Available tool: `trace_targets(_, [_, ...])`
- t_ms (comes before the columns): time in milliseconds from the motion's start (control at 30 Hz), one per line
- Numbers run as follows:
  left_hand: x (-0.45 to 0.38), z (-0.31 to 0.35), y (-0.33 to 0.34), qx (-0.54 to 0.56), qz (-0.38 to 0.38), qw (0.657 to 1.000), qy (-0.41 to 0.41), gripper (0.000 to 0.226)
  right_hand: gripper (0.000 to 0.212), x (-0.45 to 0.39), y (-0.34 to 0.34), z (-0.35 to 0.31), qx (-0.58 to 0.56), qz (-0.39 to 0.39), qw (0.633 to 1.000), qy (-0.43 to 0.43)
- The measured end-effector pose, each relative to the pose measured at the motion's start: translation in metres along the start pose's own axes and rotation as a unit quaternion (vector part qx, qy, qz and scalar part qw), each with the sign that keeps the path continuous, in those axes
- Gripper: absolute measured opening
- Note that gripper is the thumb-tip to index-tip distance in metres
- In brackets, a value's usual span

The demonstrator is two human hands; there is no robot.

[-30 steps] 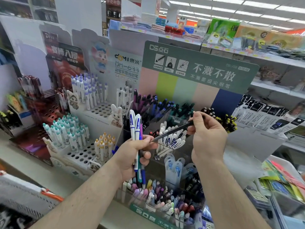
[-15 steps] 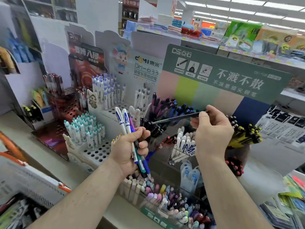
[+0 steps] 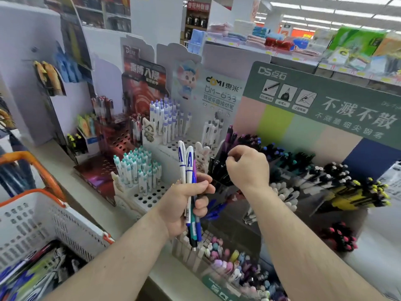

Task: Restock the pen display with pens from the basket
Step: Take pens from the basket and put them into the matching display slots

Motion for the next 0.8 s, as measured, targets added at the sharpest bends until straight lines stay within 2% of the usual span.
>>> trace_targets(67, [0.002, 0.0, -0.001, -0.005, -0.013, 1.0, -0.007, 0.011, 0.027, 0.001, 0.005, -0.004, 0.005, -0.061, 0.998, 0.016])
trace_targets(133, [0.003, -0.002, 0.0, -0.015, -0.027, 0.999, -0.016, 0.015, 0.031, 0.0, 0.006, -0.009, -0.007, -0.085, 0.996, 0.005])
trace_targets(267, [0.003, -0.008, 0.004, 0.002, -0.072, 0.996, -0.054, 0.027, 0.025, 0.007, -0.009, -0.016, -0.101, -0.015, 0.995, 0.017])
trace_targets(300, [0.002, -0.009, 0.007, 0.012, -0.094, 0.993, -0.066, 0.03, 0.022, 0.012, -0.007, -0.019, -0.166, -0.027, 0.985, 0.032])
trace_targets(367, [0.001, -0.013, 0.013, 0.017, -0.144, 0.985, -0.089, 0.03, 0.023, 0.029, 0.009, -0.028, -0.337, -0.111, 0.932, 0.074])
trace_targets(400, [0.002, -0.014, 0.017, 0.011, -0.158, 0.983, -0.095, 0.028, 0.023, 0.036, 0.016, -0.03, -0.39, -0.139, 0.906, 0.085])
trace_targets(433, [0.001, -0.016, 0.019, 0.004, -0.154, 0.983, -0.098, 0.026, 0.019, 0.042, 0.018, -0.03, -0.413, -0.142, 0.896, 0.086])
trace_targets(533, [0.001, -0.019, 0.026, 0.001, -0.079, 0.993, -0.084, 0.022, 0.012, 0.049, 0.007, -0.021, -0.44, -0.065, 0.889, 0.106])
trace_targets(600, [0.001, -0.018, 0.028, 0.005, -0.019, 0.998, -0.064, 0.019, 0.009, 0.055, -0.003, -0.016, -0.487, -0.009, 0.862, 0.141])
trace_targets(667, [-0.002, -0.019, 0.031, -0.002, 0.006, 0.999, -0.052, 0.023, 0.007, 0.059, -0.014, -0.01, -0.483, 0.047, 0.862, 0.145])
trace_targets(733, [-0.006, -0.021, 0.034, -0.009, 0.02, 0.999, -0.041, 0.018, 0.006, 0.063, -0.027, -0.003, -0.46, 0.102, 0.873, 0.13])
trace_targets(800, [-0.008, -0.022, 0.034, 0.003, 0.046, 0.999, -0.029, 0.012, 0.01, 0.067, -0.043, 0.006, -0.462, 0.176, 0.861, 0.115])
Point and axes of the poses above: each hand's wrist, its own x-axis away from the middle knuckle, its own y-axis out of the palm, z = x × y, the point moved 6 cm from there along -x, towards the middle knuckle, and after that the axes turned 15 degrees about -y, right-handed, at the moved point
